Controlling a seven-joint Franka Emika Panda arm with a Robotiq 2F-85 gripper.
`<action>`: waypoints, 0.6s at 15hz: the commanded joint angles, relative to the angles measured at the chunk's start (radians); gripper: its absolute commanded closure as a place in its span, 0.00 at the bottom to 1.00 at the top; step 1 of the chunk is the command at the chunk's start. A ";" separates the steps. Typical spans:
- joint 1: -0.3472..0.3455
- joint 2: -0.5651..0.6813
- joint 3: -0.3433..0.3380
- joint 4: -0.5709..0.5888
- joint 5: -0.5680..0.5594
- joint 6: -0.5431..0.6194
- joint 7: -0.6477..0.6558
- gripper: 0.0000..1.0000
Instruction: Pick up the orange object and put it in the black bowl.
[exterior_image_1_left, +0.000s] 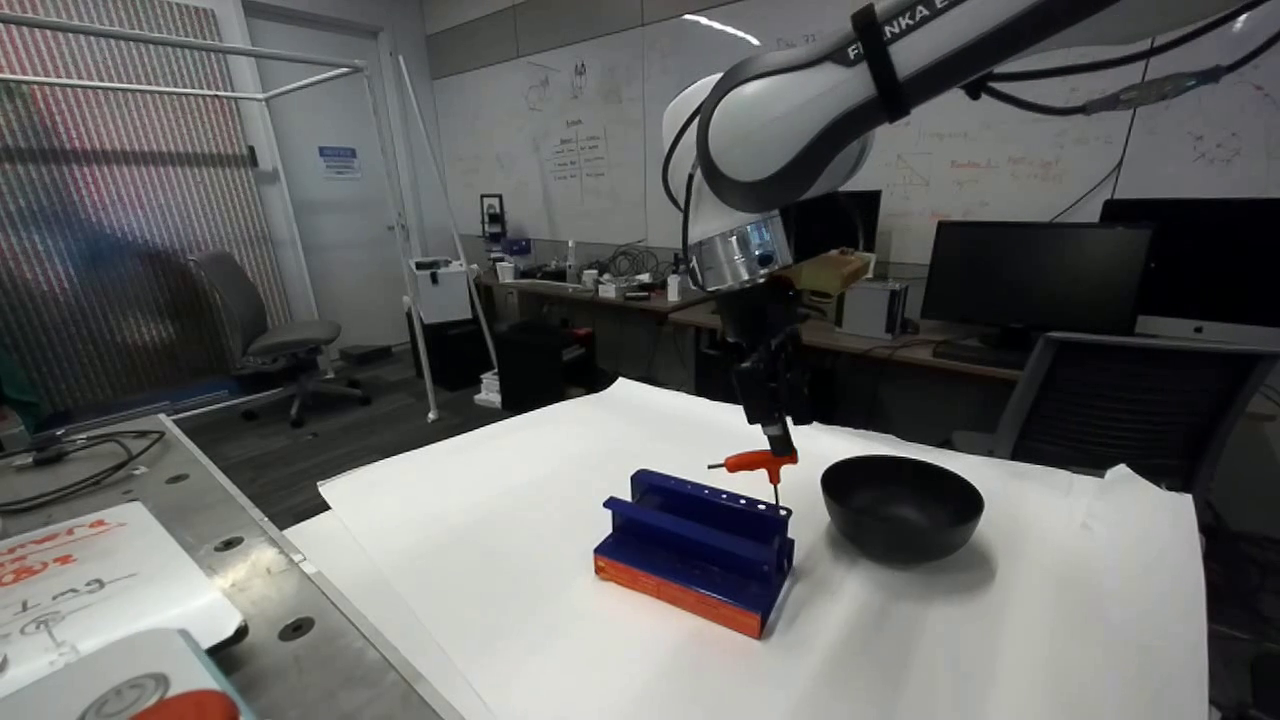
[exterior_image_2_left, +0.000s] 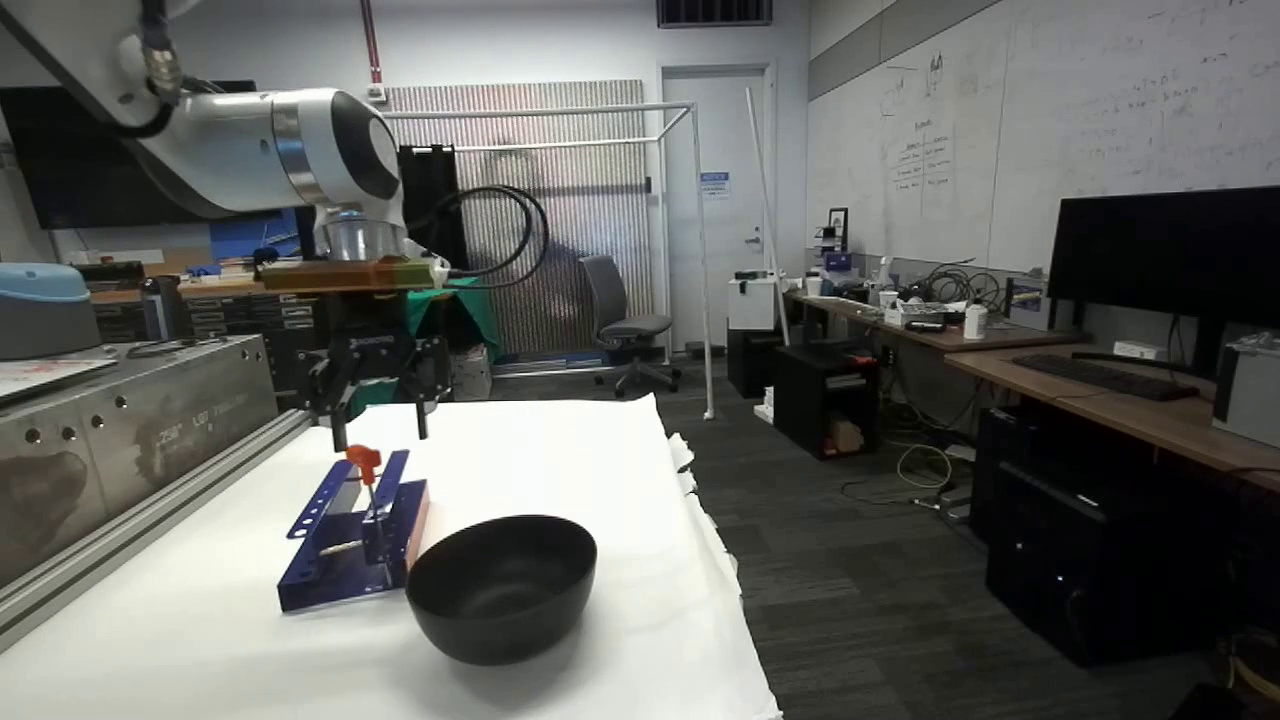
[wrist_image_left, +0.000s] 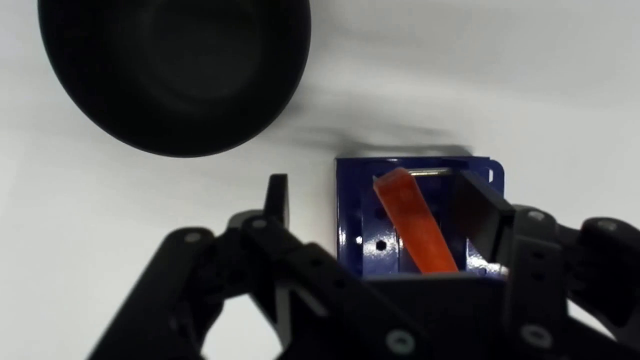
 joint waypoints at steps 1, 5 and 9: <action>0.003 0.037 -0.001 0.083 0.021 -0.103 -0.105 0.18; 0.006 0.040 0.003 0.076 0.020 -0.103 -0.148 0.00; 0.007 0.043 0.014 0.057 0.023 -0.068 -0.190 0.00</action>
